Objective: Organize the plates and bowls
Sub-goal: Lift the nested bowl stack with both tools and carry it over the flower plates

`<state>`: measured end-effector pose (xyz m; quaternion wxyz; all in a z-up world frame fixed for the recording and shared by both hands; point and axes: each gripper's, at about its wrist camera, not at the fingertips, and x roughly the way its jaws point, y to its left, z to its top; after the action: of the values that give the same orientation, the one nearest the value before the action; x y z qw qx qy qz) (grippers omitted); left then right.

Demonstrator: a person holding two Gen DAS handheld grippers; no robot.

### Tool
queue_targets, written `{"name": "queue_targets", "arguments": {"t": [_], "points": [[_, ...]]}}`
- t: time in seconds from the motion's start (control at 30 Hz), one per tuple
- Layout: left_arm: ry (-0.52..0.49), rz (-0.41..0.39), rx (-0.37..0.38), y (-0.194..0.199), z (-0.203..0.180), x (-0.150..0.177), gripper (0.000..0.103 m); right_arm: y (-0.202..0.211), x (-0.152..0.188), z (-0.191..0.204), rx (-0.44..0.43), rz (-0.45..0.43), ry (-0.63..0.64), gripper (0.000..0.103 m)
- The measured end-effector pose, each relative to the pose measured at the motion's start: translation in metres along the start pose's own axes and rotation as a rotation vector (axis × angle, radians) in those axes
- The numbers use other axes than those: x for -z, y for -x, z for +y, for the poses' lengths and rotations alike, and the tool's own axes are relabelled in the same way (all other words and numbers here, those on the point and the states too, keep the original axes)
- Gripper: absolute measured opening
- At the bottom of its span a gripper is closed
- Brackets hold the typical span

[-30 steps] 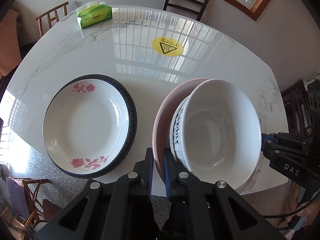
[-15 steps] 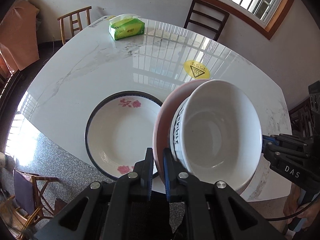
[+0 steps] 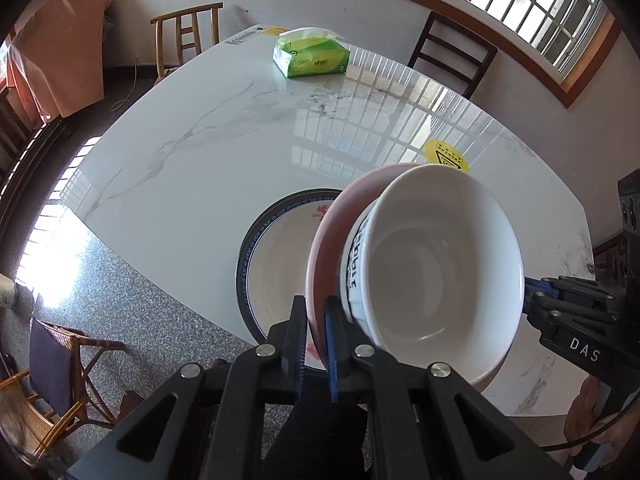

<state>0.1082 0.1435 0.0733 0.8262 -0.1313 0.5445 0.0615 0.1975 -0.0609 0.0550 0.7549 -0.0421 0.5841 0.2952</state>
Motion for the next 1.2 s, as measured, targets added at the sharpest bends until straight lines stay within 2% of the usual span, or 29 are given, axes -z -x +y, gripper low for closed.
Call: {"name": "queue_targets", "arguments": {"t": [1.2], "points": [[0.029,0.024,-0.035,-0.037,0.034,-0.011,0.005,-0.038,-0.008,0.022,-0.012,0.058,-0.001,0.016]]}}
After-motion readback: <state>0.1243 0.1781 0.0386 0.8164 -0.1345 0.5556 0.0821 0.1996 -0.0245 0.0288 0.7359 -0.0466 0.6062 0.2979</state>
